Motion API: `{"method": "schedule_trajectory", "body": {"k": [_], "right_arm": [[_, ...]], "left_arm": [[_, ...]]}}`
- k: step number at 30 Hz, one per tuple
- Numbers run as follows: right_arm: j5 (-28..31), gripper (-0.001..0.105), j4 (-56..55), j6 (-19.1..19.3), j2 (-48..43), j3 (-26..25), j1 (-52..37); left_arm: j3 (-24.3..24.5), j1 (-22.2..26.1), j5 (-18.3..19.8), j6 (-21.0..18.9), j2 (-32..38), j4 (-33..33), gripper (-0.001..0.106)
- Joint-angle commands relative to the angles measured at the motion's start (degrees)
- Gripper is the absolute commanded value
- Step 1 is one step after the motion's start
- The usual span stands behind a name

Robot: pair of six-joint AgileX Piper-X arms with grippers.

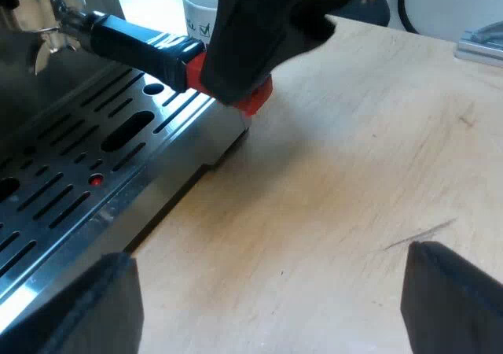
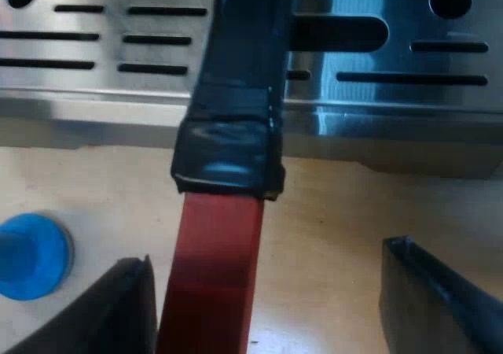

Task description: Grind coffee beans and then tamp

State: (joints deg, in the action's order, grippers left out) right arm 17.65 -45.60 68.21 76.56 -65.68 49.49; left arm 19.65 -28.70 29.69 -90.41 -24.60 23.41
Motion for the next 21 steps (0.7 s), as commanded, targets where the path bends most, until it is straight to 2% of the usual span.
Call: {"method": "schedule_trajectory", "body": {"k": [1, 11, 21], "right_arm": [[-0.4, 0.062, 1.3, 0.1, 1.4, -0.5, -0.2], [-0.4, 0.062, 6.0, -0.1, 6.8, -0.5, -0.2], [0.2, 0.062, 6.1, -0.4, 7.8, -0.5, -0.2]], "left_arm": [[0.2, -0.3, 0.7, 0.2, 0.4, -1.1, 0.07], [0.2, -0.3, 0.7, 0.2, 0.4, -1.1, 0.07], [0.2, -0.3, 0.9, 0.2, 0.4, -1.1, 0.07]]}}
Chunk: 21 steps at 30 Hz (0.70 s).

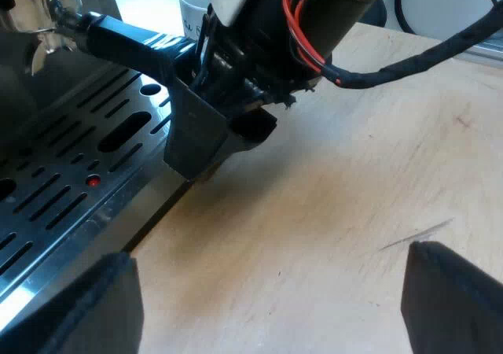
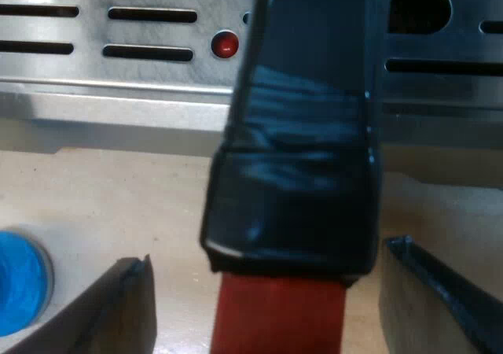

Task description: Grind coffee beans and then tamp

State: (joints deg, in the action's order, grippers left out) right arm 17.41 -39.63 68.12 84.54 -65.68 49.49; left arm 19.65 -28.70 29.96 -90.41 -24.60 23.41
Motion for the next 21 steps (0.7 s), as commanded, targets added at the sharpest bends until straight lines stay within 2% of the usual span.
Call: {"method": "schedule_trajectory", "body": {"k": [1, 6, 8, 9, 11, 13, 21], "right_arm": [[0.4, 0.062, -0.1, -0.3, -0.2, -0.5, -0.2], [0.4, 0.059, -0.1, -0.8, -0.2, -0.5, -0.2], [0.4, 0.047, -0.1, -0.8, -0.2, -0.5, -0.2], [0.4, 0.044, -0.1, -0.8, -0.2, -0.5, -0.2], [0.4, 0.028, -0.1, -0.8, -0.2, -0.5, -0.2], [0.4, 0.021, -0.1, -0.8, -0.2, -0.5, -0.2], [0.4, 0.002, -0.1, -0.8, -0.2, -0.5, -0.2]], "left_arm": [[0.2, -0.3, 0.6, 0.2, 0.4, -1.1, 0.07], [0.2, -0.3, 0.6, 0.2, 0.4, -1.1, 0.07], [0.2, -0.3, 0.6, 0.2, 0.4, -1.1, 0.07], [0.2, -0.3, 0.6, 0.2, 0.4, -1.1, 0.07], [0.2, -0.3, 0.6, 0.2, 0.4, -1.1, 0.07], [0.2, -0.3, 0.6, 0.2, 0.4, -1.1, 0.07], [0.2, -0.3, 0.6, 0.2, 0.4, -1.1, 0.07]]}}
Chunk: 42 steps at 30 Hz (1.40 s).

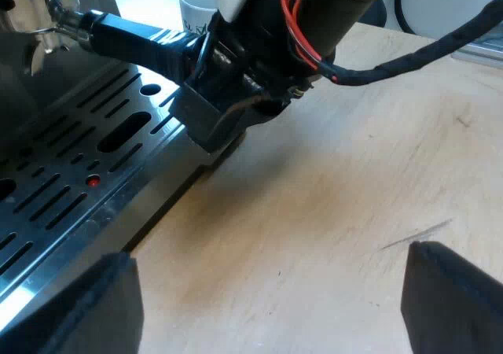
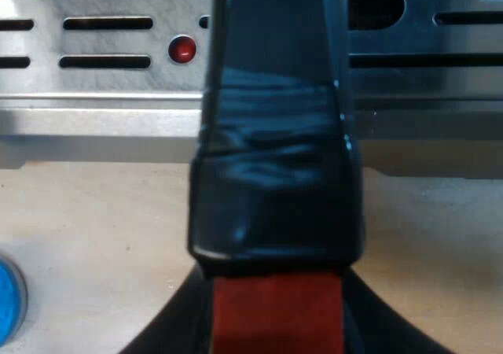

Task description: Grind coffee beans and then tamp

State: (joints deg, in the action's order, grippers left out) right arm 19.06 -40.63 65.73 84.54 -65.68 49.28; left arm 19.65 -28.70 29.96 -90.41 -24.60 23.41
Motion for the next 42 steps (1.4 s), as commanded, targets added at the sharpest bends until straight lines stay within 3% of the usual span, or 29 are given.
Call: {"method": "schedule_trajectory", "body": {"k": [1, 19, 25, 32, 42], "right_arm": [[-1.2, 0.0, 0.9, 1.6, -0.2, -0.5, 0.0], [-0.8, 0.0, 1.4, 1.6, -0.6, -0.5, 0.6], [4.5, 0.0, 1.4, -1.6, -1.2, -0.5, 2.7], [5.3, 0.0, 0.9, -4.4, -1.4, -0.5, 3.6], [10.8, 0.0, -0.4, -5.9, -2.0, -0.1, 6.4]], "left_arm": [[0.2, -0.3, 0.6, 0.2, 0.4, -1.1, 0.07], [0.2, -0.3, 0.6, 0.2, 0.4, -1.1, 0.07], [0.2, -0.3, 0.6, 0.2, 0.4, -1.1, 0.07], [0.2, -0.3, 0.6, 0.2, 0.4, -1.1, 0.07], [0.2, -0.3, 0.6, 0.2, 0.4, -1.1, 0.07]]}}
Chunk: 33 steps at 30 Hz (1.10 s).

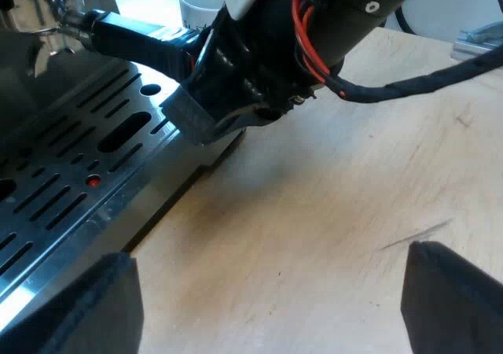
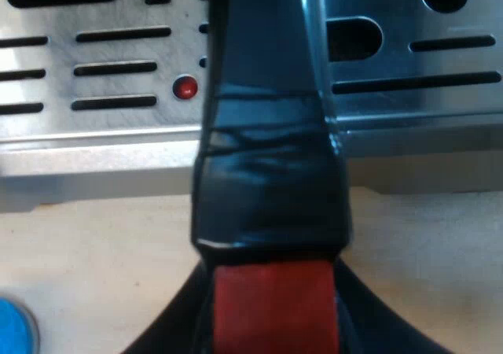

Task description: Grind coffee beans and then tamp

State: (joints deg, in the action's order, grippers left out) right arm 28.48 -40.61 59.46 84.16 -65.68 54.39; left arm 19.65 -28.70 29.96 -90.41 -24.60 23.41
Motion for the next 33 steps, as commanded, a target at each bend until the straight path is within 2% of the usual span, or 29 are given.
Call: {"method": "schedule_trajectory", "body": {"k": [1, 4, 18, 29, 33], "right_arm": [[1.6, 0.0, -0.4, -0.2, -1.9, 0.0, 1.5], [2.6, 0.0, -0.5, -1.2, -2.9, 0.5, 1.9], [2.8, 0.0, -0.4, -1.5, -8.6, 5.4, 3.1], [10.2, 0.0, -0.9, -1.5, -9.8, 6.2, 9.8], [10.6, 0.0, -2.0, -1.5, -9.9, 6.2, 12.0]], "left_arm": [[0.2, -0.3, 0.6, 0.2, 0.4, -1.1, 0.07], [0.2, -0.3, 0.6, 0.2, 0.4, -1.1, 0.07], [0.2, -0.3, 0.6, 0.2, 0.4, -1.1, 0.07], [0.2, -0.3, 0.6, 0.2, 0.4, -1.1, 0.07], [0.2, -0.3, 0.6, -0.3, 0.4, -1.1, 0.07]]}}
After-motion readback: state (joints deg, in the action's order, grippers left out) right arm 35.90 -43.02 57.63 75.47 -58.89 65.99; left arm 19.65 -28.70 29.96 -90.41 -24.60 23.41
